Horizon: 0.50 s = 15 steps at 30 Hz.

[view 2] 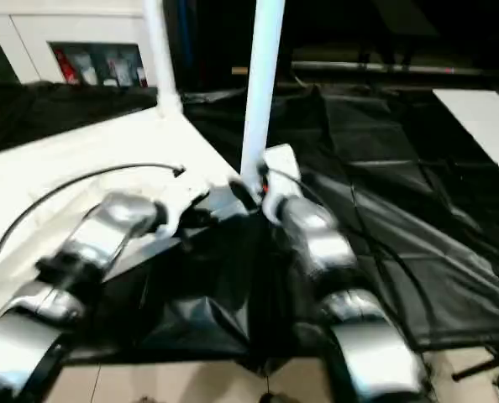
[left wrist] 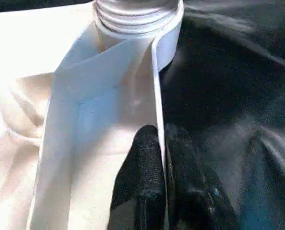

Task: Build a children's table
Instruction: Rotate leg to tighten

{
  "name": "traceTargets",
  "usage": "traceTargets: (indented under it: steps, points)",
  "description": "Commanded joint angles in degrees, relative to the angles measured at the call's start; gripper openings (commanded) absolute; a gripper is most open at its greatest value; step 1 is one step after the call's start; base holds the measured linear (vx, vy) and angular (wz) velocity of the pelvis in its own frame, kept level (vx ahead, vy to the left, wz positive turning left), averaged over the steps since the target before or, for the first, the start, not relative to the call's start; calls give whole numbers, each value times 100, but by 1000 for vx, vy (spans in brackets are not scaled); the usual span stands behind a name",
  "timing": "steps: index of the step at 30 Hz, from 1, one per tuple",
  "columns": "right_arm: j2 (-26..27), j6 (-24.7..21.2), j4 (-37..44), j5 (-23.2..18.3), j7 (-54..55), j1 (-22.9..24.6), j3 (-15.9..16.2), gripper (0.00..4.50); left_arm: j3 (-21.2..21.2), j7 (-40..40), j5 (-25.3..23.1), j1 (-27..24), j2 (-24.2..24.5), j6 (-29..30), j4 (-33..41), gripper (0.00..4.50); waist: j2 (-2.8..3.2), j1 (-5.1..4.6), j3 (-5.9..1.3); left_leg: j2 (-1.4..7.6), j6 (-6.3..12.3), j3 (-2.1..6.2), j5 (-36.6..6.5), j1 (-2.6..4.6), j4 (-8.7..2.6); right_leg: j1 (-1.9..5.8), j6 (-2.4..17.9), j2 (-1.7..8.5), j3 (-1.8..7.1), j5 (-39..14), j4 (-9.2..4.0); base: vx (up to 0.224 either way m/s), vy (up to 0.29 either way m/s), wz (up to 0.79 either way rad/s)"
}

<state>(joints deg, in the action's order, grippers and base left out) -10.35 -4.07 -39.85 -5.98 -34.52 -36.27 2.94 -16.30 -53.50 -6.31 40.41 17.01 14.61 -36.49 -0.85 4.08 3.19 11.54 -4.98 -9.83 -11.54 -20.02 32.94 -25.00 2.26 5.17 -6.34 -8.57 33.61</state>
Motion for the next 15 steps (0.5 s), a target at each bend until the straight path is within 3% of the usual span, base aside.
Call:
traceTargets:
  steps: [1, 3, 6, 9, 15]
  points:
    - [-129, -92, 239, 3, -231, 45, 33, 398, -55, -344, 200, -87, 46, -449, 225, 0, -76, 32, -405, 137, 602, -27, -553, -47, -319, 483, 976, 347, 334, -1302, -328, 0, 0, 0]
    - [-411, -351, 922, -385, -1073, 406, 148, 398, -145, -815, 337, -320, 271, -601, 642, 0, -69, 62, -392, 147, 577, -28, -572, -43, -317, 477, 973, 340, 346, -1298, -319, 0, 0, 0]
    - [-714, -485, 1403, -582, -1818, 693, 322, 398, -144, -1113, 499, -477, 391, -584, 945, 0, -68, 105, -413, 156, 614, -33, -469, -34, -301, 468, 1041, 327, 351, -1034, -272, 0, 0, 0]
    - [-909, -530, 1609, -581, -2181, 845, 490, 398, -121, -1407, 693, -630, 462, -454, 1298, 0, -64, 116, -404, 162, 559, -28, -517, -42, -301, 470, 1068, 338, 341, -1145, -285, 0, 0, 0]
    - [-945, -413, 1599, -375, -2324, 938, 685, 398, -165, -1640, 748, -795, 565, -428, 1549, 0, -101, 116, -393, 140, 418, -30, -631, -39, -297, 452, 893, 333, 339, -1597, -323, 0, 0, 0]
